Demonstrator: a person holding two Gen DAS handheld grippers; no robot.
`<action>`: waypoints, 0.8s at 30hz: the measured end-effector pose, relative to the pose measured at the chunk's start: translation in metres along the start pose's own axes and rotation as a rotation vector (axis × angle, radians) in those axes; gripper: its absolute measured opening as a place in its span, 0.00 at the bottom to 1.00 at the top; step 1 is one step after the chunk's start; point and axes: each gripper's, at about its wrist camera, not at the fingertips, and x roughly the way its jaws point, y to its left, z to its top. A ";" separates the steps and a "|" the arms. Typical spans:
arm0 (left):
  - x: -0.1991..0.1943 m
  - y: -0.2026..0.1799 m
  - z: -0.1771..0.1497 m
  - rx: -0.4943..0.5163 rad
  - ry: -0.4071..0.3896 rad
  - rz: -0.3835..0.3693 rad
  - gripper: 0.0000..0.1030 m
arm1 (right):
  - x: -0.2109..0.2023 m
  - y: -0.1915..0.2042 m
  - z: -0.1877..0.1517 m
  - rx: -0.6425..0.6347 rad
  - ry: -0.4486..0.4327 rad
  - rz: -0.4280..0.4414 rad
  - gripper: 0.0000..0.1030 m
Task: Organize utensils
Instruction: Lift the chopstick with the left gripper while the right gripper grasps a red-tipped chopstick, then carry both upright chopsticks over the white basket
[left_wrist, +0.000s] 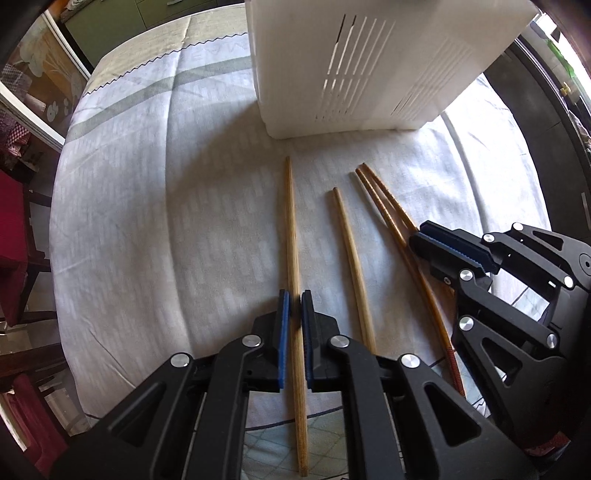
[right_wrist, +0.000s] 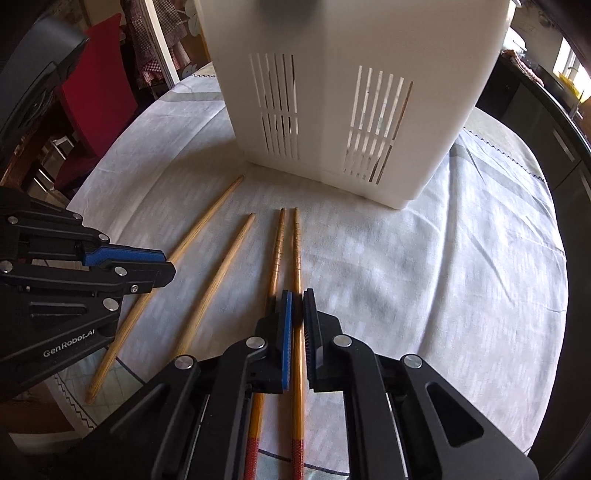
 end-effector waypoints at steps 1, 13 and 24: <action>0.000 0.001 0.001 -0.011 -0.001 -0.006 0.06 | -0.003 -0.004 0.001 0.012 -0.010 0.013 0.07; -0.090 0.013 -0.014 -0.032 -0.254 -0.009 0.06 | -0.132 -0.037 -0.023 0.083 -0.322 0.071 0.07; -0.146 -0.003 -0.061 0.020 -0.393 0.005 0.06 | -0.187 -0.042 -0.059 0.101 -0.435 0.063 0.07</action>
